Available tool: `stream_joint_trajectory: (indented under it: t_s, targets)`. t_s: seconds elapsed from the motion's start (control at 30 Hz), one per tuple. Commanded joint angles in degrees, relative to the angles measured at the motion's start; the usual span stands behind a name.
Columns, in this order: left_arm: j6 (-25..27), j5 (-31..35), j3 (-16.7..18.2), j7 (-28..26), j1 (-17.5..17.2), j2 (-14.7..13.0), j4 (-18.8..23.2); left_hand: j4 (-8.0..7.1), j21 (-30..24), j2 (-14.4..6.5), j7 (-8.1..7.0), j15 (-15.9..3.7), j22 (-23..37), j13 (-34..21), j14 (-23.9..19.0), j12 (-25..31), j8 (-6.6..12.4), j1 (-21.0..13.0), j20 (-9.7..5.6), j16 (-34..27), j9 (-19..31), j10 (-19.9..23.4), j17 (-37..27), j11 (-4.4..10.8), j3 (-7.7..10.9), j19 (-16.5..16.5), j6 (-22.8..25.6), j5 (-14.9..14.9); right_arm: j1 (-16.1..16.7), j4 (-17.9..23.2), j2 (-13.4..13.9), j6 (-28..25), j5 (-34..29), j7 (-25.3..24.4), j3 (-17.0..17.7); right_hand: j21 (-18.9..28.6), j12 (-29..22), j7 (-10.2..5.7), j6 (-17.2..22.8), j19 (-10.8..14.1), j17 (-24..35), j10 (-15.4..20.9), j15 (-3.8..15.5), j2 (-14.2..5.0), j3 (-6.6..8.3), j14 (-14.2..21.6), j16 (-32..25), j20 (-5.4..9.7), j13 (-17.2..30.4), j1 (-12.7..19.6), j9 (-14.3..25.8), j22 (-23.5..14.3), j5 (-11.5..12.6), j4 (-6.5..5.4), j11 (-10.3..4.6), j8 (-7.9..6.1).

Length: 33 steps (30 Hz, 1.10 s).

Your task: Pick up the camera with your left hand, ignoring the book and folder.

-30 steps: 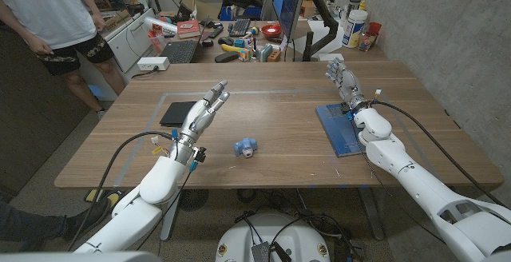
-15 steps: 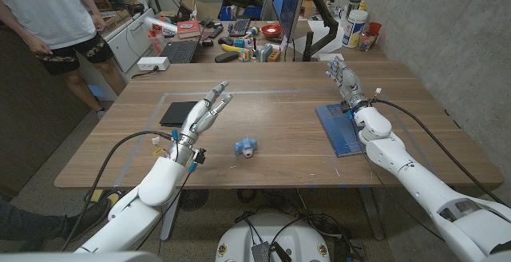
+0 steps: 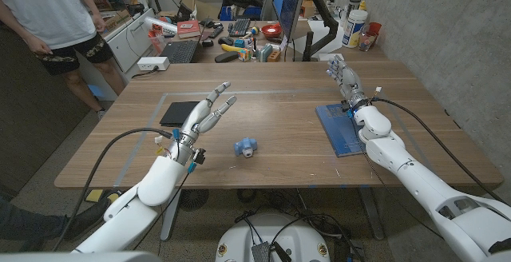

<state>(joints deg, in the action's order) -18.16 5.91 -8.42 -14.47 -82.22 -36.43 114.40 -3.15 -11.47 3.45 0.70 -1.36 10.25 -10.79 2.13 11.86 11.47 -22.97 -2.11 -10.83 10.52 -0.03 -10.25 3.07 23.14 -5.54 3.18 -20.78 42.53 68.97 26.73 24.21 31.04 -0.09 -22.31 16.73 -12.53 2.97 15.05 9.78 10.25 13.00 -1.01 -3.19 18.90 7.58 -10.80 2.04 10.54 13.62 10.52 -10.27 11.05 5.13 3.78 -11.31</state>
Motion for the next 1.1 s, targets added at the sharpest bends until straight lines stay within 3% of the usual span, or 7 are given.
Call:
stream_joint_trajectory:
  t_s: [0.03, 1.1]
  targets:
    - [2.71, 4.26, 1.65, -0.09, -1.43, 0.23, 3.24, 0.38, -0.09, 0.13, 0.15, -0.01, 0.13, -0.19, -0.02, 0.11, 0.41, -0.86, -0.69, -0.18, 0.24, 0.22, -0.33, 0.07, -0.11, -0.07, 0.48, -0.17, -0.48, -0.77, -0.4, 0.33, -0.46, -0.36, -0.2, -0.09, 0.12, 0.23, 0.44, 0.6, 0.3, 0.55, 0.04, -0.16, 0.18, 0.35, -0.03, 1.14, 0.06, -0.06, 0.31, -0.09, 0.2, 0.36, 0.0, 0.02]
    - [6.62, 10.92, 1.74, 1.42, -2.1, 1.3, 7.05, 0.7, -0.14, 0.06, 0.29, -0.2, 0.13, -0.2, -0.69, 0.27, 0.51, -1.47, -0.49, -0.33, 0.27, 1.0, -0.34, 0.41, -0.21, 0.05, 1.17, -0.09, 0.05, -0.94, -0.59, 1.36, 0.32, -0.43, 0.5, -0.64, 0.2, 0.16, 0.46, 0.8, 0.31, 0.59, -0.01, -0.18, 0.05, 0.48, -0.03, 1.12, 0.07, -0.15, 0.32, -0.11, 0.2, 0.39, 0.04, 0.07]
